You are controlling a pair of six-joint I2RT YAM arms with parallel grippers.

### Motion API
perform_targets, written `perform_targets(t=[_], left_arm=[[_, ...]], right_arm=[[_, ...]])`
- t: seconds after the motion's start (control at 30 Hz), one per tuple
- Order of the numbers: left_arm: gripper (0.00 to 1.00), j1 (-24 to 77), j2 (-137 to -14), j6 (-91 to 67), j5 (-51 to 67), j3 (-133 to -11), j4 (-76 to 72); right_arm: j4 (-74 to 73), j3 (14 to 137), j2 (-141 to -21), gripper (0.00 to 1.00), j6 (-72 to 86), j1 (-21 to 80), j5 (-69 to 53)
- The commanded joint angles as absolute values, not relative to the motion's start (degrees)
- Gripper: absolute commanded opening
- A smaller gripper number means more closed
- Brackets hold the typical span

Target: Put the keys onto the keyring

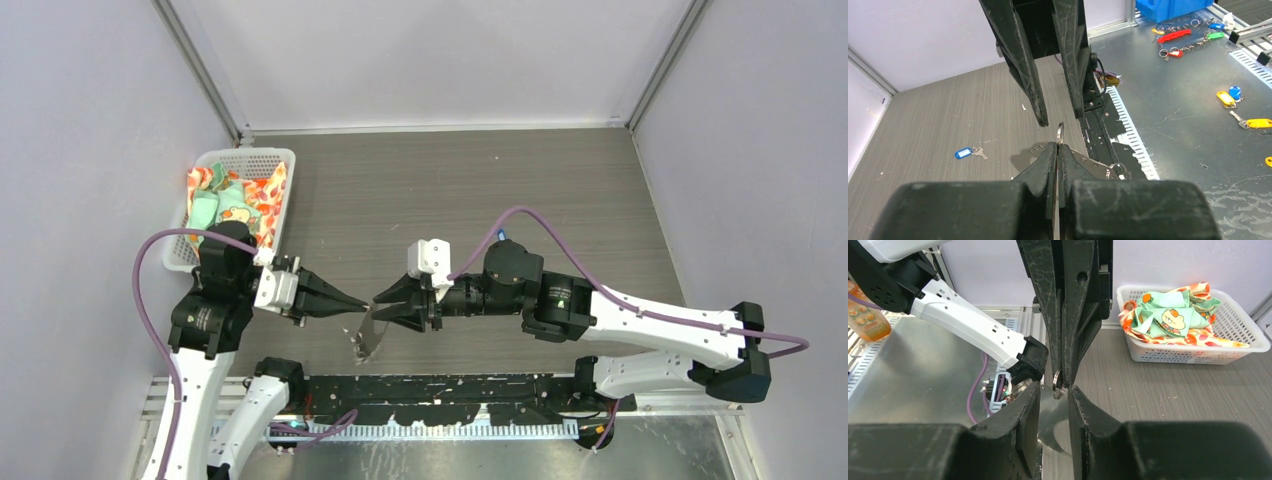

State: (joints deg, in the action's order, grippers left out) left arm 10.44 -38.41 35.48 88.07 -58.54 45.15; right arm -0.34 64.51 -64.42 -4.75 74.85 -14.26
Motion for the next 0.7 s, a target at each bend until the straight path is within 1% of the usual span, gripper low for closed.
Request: perform_targets(t=[0.0, 0.17, 0.3, 0.37, 0.47, 0.5, 0.53, 0.57, 0.63, 0.67], left_arm=[[0.0, 10.6, -38.6, 34.4, 89.5, -61.2, 42.6], [0.0, 10.6, -38.5, 34.4, 89.4, -61.4, 42.6], [0.0, 10.6, -38.3, 34.6, 89.5, -61.1, 42.6], [0.0, 10.6, -38.3, 34.4, 89.6, -61.0, 42.6], [0.0, 10.6, -38.2, 33.9, 90.2, -60.5, 42.5], [0.03, 10.6, -38.2, 33.2, 90.1, -60.4, 42.5], [0.21, 10.6, -38.2, 32.3, 90.1, -60.1, 42.4], [0.27, 10.6, -38.1, 31.4, 90.1, -59.7, 42.5], [0.32, 10.6, -37.6, 30.3, 89.6, -58.8, 42.6], [0.34, 10.6, -37.2, 30.2, 89.3, -58.3, 42.6]], right_arm=[[2.8, 65.7, -65.5, 0.3, -4.3, 75.1, -12.9], [3.1, 65.4, -65.8, 0.23, -3.8, 75.1, -12.1], [4.5, 65.2, -66.0, 0.12, -3.6, 75.1, -10.7], [5.3, 65.2, -66.2, 0.02, -3.6, 75.1, -9.4], [3.9, 66.1, -66.8, 0.01, -3.5, 75.1, -8.0], [1.8, 67.1, -67.2, 0.01, -3.5, 75.1, -7.6], [-1.7, 68.6, -67.7, 0.01, -3.4, 75.1, -6.9], [-5.7, 70.7, -68.3, 0.01, -3.2, 75.1, -6.0], [-14.8, 75.2, -69.4, 0.01, -3.1, 75.1, -4.5], [-17.0, 76.8, -69.5, 0.01, -2.9, 75.1, -4.2]])
